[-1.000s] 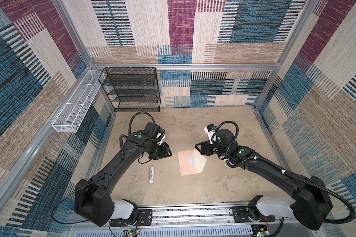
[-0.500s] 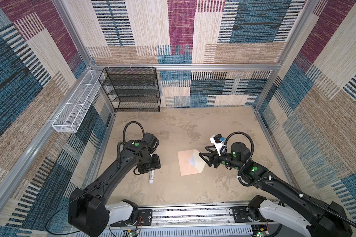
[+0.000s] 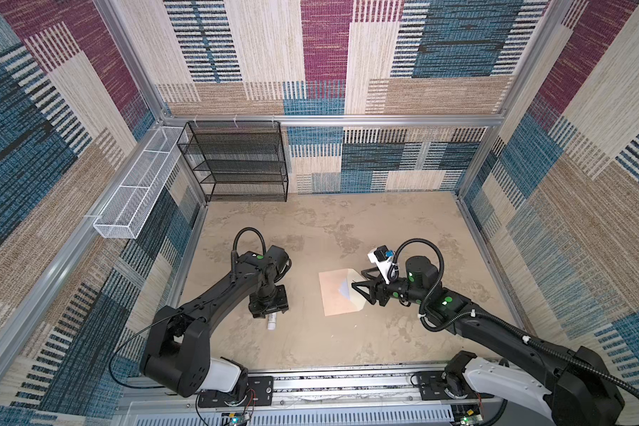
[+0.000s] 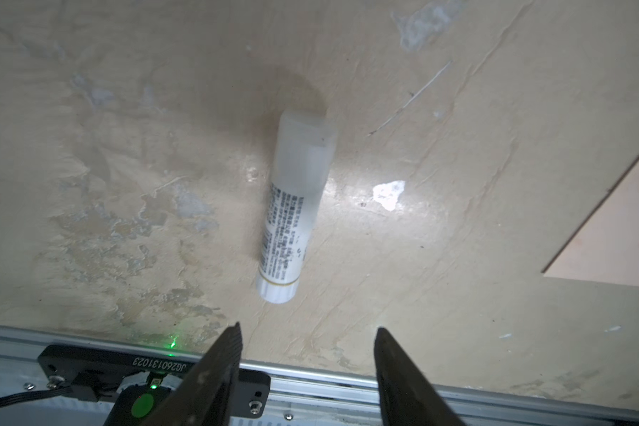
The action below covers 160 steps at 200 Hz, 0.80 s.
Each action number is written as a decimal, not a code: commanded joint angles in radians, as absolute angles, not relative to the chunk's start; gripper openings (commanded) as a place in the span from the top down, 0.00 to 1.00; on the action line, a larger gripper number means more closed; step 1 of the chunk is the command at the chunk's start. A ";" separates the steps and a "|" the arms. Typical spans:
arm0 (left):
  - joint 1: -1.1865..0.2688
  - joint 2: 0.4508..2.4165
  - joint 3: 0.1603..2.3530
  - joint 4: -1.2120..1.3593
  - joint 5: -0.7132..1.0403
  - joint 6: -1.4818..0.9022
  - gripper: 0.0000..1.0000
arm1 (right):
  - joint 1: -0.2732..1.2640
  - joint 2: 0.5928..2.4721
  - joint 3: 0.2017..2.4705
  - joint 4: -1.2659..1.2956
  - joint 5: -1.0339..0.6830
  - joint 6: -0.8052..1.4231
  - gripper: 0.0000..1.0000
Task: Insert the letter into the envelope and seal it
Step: 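Lower the left gripper over the white glue stick and grasp it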
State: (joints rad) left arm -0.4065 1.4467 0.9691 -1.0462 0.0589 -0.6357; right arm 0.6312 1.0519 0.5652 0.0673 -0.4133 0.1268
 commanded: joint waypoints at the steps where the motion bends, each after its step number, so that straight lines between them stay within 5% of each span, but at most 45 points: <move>1: -0.395 1.472 0.962 -0.966 0.067 -0.596 0.41 | 0.633 1.065 0.572 0.098 -0.439 0.121 0.33; 160: -0.345 1.636 0.946 -0.943 0.028 -0.443 0.61 | 0.633 1.113 0.586 0.085 -0.422 0.145 0.34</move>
State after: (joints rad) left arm -0.3473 1.6222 0.9447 -0.9314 0.0513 -0.4740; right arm 0.6312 1.1088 0.5739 0.0658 -0.4191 0.1352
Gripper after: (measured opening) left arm 0.404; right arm 0.661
